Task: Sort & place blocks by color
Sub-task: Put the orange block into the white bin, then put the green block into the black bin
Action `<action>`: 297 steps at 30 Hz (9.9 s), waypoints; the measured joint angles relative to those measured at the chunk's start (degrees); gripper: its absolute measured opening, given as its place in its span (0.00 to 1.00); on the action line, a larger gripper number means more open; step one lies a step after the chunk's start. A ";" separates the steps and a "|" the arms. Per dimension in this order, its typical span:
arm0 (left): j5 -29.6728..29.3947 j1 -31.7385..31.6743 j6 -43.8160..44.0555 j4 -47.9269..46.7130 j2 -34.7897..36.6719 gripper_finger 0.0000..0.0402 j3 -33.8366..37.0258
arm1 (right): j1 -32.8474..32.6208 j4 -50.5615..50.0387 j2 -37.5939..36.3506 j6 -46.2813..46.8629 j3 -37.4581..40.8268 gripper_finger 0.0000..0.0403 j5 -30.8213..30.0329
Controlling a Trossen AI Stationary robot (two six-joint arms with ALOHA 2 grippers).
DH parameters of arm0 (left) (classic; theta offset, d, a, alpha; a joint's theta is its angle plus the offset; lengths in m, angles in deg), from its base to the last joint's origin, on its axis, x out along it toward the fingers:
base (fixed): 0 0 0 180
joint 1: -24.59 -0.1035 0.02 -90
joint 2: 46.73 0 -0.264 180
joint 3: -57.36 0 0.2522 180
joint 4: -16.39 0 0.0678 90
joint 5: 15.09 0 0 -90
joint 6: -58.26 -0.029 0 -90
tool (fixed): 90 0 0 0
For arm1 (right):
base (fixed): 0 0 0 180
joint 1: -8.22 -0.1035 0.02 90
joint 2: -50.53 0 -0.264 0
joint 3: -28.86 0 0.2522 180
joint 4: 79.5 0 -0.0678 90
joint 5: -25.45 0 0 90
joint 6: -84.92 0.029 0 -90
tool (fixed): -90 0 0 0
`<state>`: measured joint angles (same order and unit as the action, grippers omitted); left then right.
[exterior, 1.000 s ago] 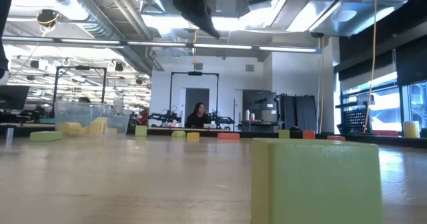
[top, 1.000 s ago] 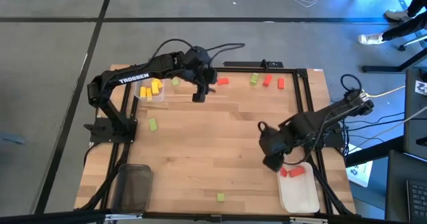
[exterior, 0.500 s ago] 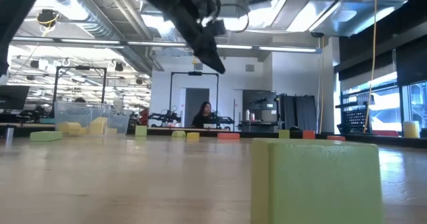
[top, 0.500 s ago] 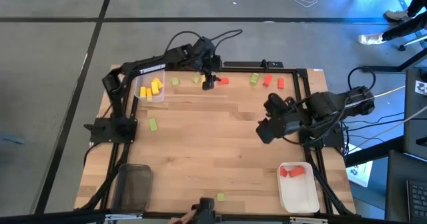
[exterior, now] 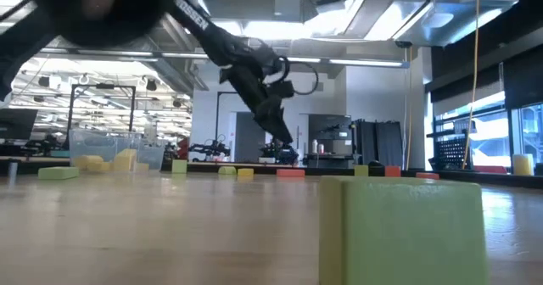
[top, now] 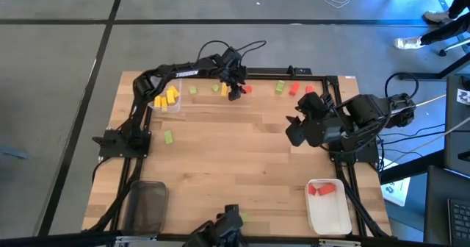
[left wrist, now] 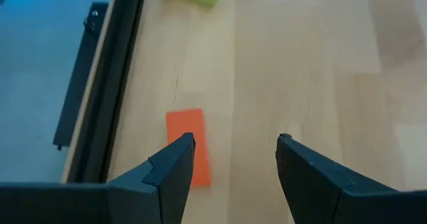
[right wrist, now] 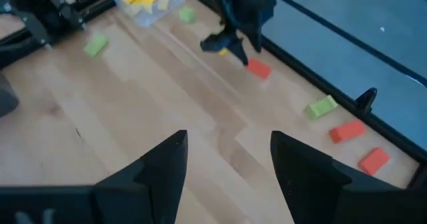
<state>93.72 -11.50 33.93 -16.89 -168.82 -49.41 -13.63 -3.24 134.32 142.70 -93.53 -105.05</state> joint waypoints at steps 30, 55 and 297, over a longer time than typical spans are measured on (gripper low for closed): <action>-1.97 -3.46 11.18 -2.27 -2.75 0.49 -8.00 | 0.00 0.04 0.00 0.02 -0.82 0.54 -4.16; 11.72 -4.51 18.28 -5.32 -6.31 0.49 -11.00 | -0.02 0.11 0.33 -2.67 -0.78 0.54 -4.19; 0.42 -7.17 6.95 -52.44 21.54 0.48 -15.78 | 2.16 22.37 -14.29 25.95 31.57 0.46 16.65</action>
<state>94.13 -18.67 40.88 -69.33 -147.28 -65.19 -11.47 19.13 120.02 168.66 -61.96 -88.40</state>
